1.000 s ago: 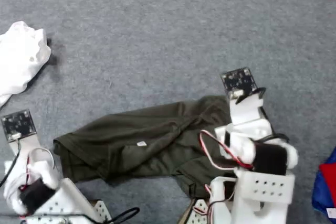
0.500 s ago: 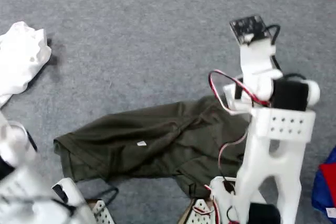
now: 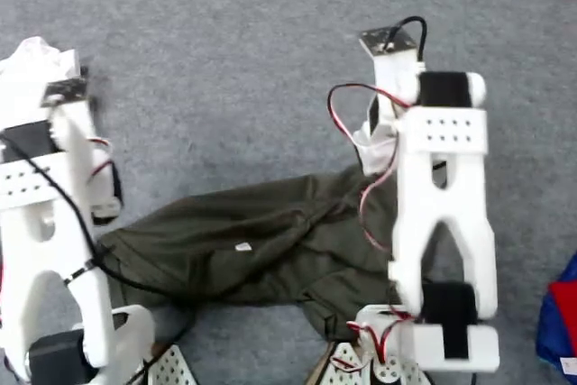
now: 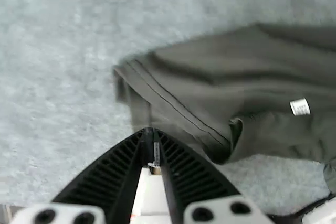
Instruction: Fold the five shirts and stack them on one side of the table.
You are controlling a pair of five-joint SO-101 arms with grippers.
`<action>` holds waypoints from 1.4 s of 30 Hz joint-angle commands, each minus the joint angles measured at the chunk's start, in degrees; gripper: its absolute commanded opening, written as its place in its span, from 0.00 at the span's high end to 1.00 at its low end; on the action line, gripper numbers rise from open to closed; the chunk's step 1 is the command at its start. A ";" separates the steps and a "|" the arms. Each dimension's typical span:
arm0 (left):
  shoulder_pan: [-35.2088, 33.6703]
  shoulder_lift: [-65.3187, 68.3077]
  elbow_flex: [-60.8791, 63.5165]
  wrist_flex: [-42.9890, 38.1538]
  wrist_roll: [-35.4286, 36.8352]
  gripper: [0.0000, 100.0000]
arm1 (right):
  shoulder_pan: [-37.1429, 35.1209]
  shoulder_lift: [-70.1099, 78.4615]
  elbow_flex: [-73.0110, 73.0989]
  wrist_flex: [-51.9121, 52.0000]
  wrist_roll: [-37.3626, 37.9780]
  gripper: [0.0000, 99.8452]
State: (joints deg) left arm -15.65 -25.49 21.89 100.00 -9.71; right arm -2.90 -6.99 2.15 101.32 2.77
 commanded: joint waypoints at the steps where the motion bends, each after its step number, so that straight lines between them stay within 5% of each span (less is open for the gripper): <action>1: 4.48 0.13 1.76 0.70 1.67 0.90 | -0.40 3.65 -2.77 0.79 -2.11 0.77; 4: 7.38 -0.40 2.73 0.70 2.02 0.83 | -0.66 7.34 -3.03 0.62 -2.20 0.77; 14: 20.13 0.22 6.15 0.62 1.58 0.83 | -0.57 19.21 -2.51 -2.20 -2.37 0.77; 18: 23.82 0.13 6.95 0.62 0.44 0.83 | -0.31 22.90 -2.86 -2.55 -6.07 0.88; 31: 24.62 0.13 7.21 0.44 -0.70 0.83 | 1.63 20.00 -2.86 -3.87 -7.74 0.99; 42: 24.53 0.22 19.08 -13.45 -1.05 0.83 | 1.98 14.29 -2.42 -3.69 -7.82 1.00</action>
State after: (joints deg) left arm 8.35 -25.14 38.42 89.71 -10.68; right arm -1.76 11.12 2.07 97.89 -4.62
